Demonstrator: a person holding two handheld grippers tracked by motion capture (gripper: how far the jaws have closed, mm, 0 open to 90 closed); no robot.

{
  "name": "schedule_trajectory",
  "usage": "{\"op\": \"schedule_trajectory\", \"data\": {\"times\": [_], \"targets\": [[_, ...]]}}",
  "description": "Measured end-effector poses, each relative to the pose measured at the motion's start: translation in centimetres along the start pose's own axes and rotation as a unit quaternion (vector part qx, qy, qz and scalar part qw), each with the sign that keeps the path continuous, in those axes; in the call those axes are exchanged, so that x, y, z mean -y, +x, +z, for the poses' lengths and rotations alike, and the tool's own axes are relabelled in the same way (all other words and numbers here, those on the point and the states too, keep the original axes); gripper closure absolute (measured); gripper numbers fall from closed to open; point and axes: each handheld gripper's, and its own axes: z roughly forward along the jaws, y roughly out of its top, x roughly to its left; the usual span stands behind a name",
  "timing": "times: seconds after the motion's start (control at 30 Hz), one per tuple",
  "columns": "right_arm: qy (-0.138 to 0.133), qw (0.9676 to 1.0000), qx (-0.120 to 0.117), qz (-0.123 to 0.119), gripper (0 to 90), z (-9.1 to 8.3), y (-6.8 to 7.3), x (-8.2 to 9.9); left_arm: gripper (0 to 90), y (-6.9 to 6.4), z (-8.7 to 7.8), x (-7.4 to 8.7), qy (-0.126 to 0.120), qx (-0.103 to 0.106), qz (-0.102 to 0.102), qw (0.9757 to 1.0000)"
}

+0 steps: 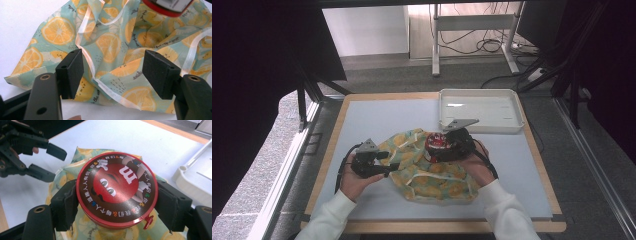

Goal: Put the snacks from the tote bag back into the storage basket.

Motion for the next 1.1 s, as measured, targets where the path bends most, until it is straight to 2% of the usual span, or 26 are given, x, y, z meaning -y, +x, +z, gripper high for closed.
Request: {"op": "schedule_trajectory", "data": {"times": [0.4, 0.7, 1.1], "targets": [[-0.009, 0.9999, 0.006, 0.008, 26.1, -1.1, -1.7, -2.5, 34.2, 0.1, -0.1, 0.0, 0.000, 0.000, 0.001, 1.0000], [-0.018, 0.9995, 0.021, 0.013, 26.1, -1.8, -3.3, -3.8, 34.2, 0.1, 0.0, 0.0, 0.001, -0.001, 0.000, 1.0000], [-0.018, 0.9992, 0.022, 0.027, 26.0, -0.9, -6.2, -4.5, 34.2, 0.3, 0.0, 0.1, 0.004, -0.001, -0.001, 1.0000]]}}
